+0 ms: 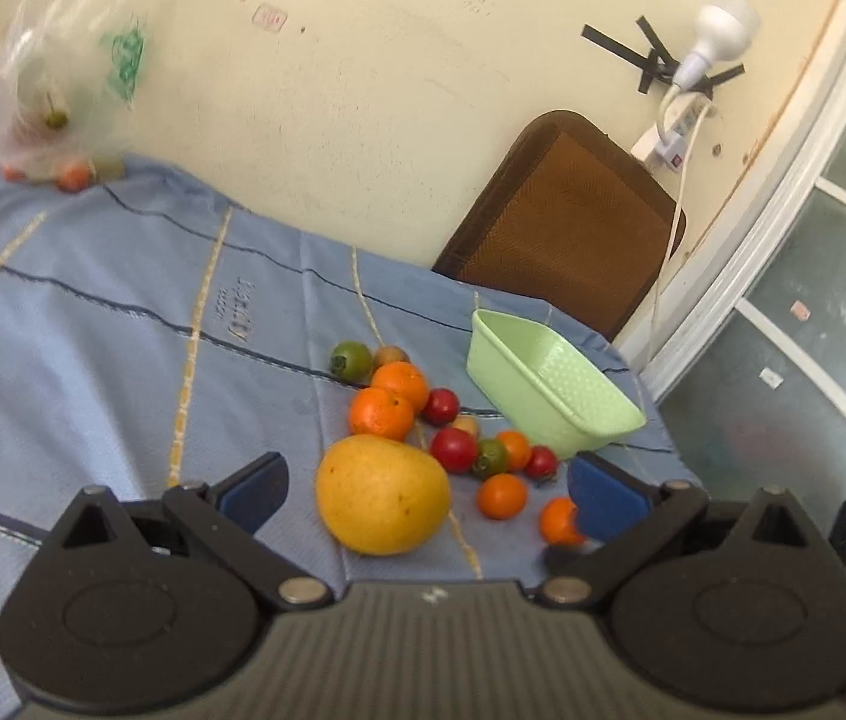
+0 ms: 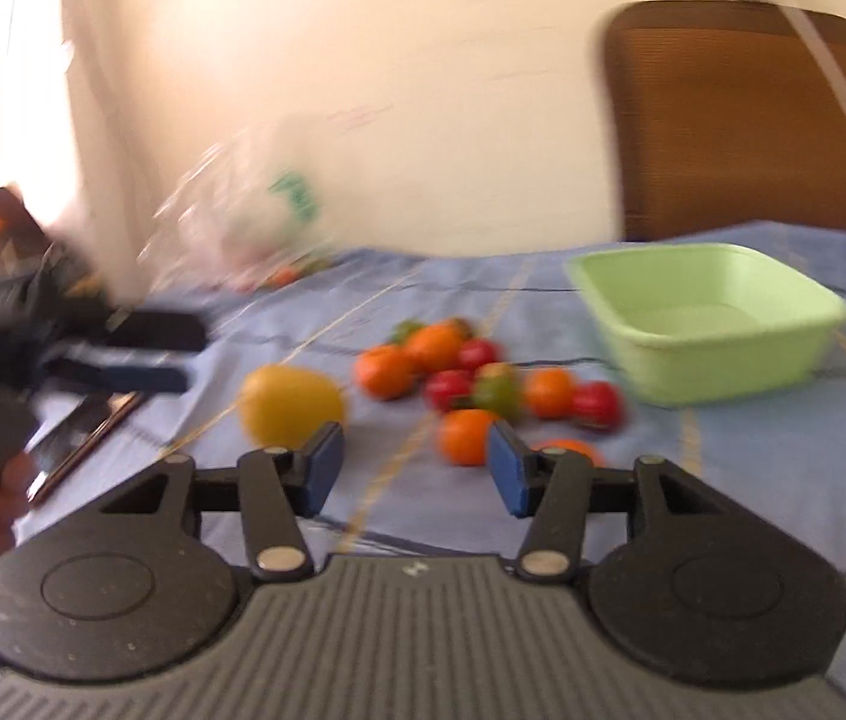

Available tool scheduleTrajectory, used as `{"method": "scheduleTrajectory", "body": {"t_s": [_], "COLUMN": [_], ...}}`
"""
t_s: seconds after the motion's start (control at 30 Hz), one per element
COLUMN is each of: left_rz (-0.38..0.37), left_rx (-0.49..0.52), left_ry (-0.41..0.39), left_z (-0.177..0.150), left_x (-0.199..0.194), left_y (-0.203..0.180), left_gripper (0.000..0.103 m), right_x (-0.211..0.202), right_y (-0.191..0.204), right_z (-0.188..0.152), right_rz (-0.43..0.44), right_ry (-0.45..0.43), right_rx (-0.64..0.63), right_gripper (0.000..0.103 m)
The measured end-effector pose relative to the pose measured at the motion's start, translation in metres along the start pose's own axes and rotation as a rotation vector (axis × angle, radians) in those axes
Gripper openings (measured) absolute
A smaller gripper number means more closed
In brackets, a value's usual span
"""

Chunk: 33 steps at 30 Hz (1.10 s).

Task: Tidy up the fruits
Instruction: 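Grasp the large yellow grapefruit with the left tool, then carry the grapefruit into the green bowl and open the left tool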

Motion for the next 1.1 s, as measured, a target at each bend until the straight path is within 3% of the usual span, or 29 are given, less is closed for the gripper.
{"method": "scheduleTrajectory", "body": {"t_s": [0.07, 0.2, 0.3, 0.33, 0.37, 0.4, 0.57, 0.7, 0.87, 1.03, 1.1], "left_rz": [0.002, 0.015, 0.028, 0.057, 0.094, 0.116, 0.001, -0.091, -0.117, -0.063, -0.055], "left_rx": [-0.014, -0.008, -0.006, 0.009, 0.030, 0.044, 0.135, 0.233, 0.249, 0.243, 0.244], "left_ry": [0.019, 0.059, 0.114, 0.112, 0.111, 0.113, 0.057, 0.069, 0.156, 0.219, 0.232], "left_z": [0.002, -0.001, -0.009, -0.009, -0.009, -0.006, 0.025, 0.041, 0.034, 0.021, 0.017], "left_x": [0.006, 0.023, 0.037, 0.038, 0.038, 0.037, 0.046, 0.100, 0.178, 0.217, 0.222], "left_y": [0.003, 0.004, 0.005, 0.006, 0.006, 0.003, -0.061, -0.127, -0.165, -0.166, -0.165], "left_gripper": [0.103, 0.099, 0.079, 0.072, 0.061, 0.057, 0.057, 0.065, 0.067, 0.067, 0.072], "right_x": [0.018, 0.049, 0.066, 0.069, 0.069, 0.065, 0.018, -0.015, -0.012, 0.007, 0.010], "right_y": [0.008, 0.016, 0.019, 0.020, 0.020, 0.019, -0.012, -0.073, -0.147, -0.178, -0.180], "right_z": [0.003, 0.009, 0.007, 0.005, 0.005, 0.006, 0.041, 0.064, 0.067, 0.062, 0.059], "right_rz": [0.048, 0.121, 0.168, 0.186, 0.184, 0.175, 0.062, -0.120, -0.281, -0.292, -0.289], "right_ry": [0.031, 0.074, 0.116, 0.131, 0.131, 0.125, -0.049, -0.148, -0.099, -0.052, -0.045], "right_rx": [-0.016, 0.007, 0.051, 0.064, 0.075, 0.083, 0.010, -0.015, 0.000, 0.024, 0.020], "right_gripper": [0.077, 0.080, 0.080, 0.068, 0.065, 0.065, 0.065, 0.065, 0.065, 0.065, 0.065]}}
Point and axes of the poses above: each gripper's, at about its wrist camera, not at the fingertips, and x roughly the way its jaws point, y to its left, z to its top, the point moved 10 cm from there along x, roughly the way its jaws point, and after that the axes turned 3 degrees about z, right-handed, at the moved point
